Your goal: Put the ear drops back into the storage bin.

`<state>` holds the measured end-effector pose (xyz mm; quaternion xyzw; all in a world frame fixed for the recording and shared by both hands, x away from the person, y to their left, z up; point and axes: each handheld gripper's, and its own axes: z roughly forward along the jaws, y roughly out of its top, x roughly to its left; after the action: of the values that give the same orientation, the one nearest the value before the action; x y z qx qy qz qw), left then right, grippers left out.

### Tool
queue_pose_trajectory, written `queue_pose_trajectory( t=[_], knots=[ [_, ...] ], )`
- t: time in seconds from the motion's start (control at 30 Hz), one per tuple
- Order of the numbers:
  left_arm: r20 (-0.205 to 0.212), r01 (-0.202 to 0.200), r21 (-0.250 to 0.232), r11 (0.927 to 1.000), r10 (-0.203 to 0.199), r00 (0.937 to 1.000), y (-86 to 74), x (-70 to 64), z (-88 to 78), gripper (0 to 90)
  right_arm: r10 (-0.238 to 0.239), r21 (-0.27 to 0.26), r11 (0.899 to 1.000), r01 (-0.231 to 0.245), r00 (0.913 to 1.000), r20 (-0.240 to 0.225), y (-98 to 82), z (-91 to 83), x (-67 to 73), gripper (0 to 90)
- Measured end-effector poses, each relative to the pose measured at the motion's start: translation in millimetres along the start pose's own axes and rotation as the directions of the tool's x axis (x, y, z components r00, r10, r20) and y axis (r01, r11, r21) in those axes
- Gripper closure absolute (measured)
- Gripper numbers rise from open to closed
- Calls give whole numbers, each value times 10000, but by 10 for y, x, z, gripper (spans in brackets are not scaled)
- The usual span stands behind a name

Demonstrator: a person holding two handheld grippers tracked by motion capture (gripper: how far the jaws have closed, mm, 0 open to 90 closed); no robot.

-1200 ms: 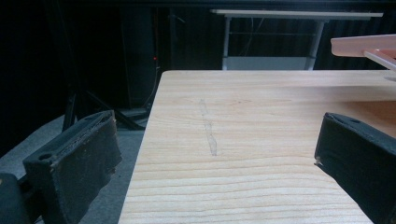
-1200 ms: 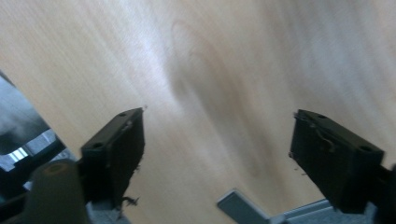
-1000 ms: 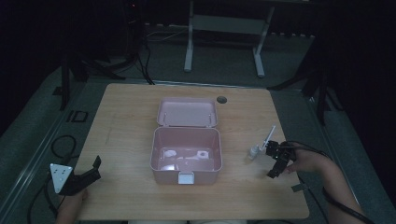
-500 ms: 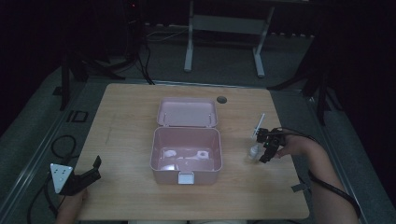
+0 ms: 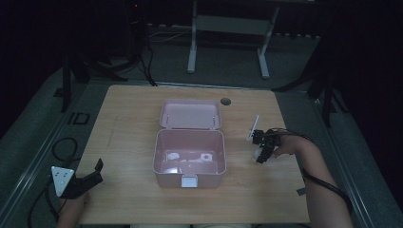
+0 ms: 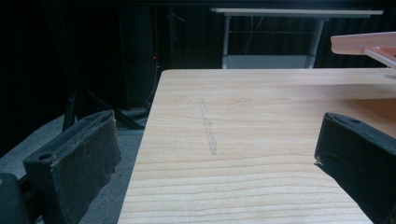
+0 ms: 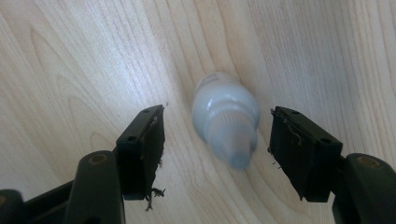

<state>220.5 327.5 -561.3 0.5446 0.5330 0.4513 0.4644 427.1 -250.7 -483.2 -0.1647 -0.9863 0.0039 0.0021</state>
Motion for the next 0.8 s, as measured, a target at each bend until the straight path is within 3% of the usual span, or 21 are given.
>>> queue_pose_trajectory(
  t=[0.07,0.23,0.53,0.67,0.8],
  knots=[
    [2,-2,2,10000,2,10000,0,-1,0,3,-189,0,9998,189,9997,183,18,14,4,397],
    [18,-3,14,10000,3,10000,0,0,1,3,-140,15,9999,140,9998,102,27,50,-20,423],
    [20,-29,25,10000,29,10000,-1,-4,4,3,-488,0,9988,488,9988,28,76,116,14,495],
    [23,-33,26,10000,33,10000,-1,-4,4,3,-860,250,9961,851,9955,389,104,115,25,590],
    [26,-27,30,10000,27,10000,-1,-4,5,3,-1154,383,9928,1133,9916,581,96,100,42,594]
  ],
)
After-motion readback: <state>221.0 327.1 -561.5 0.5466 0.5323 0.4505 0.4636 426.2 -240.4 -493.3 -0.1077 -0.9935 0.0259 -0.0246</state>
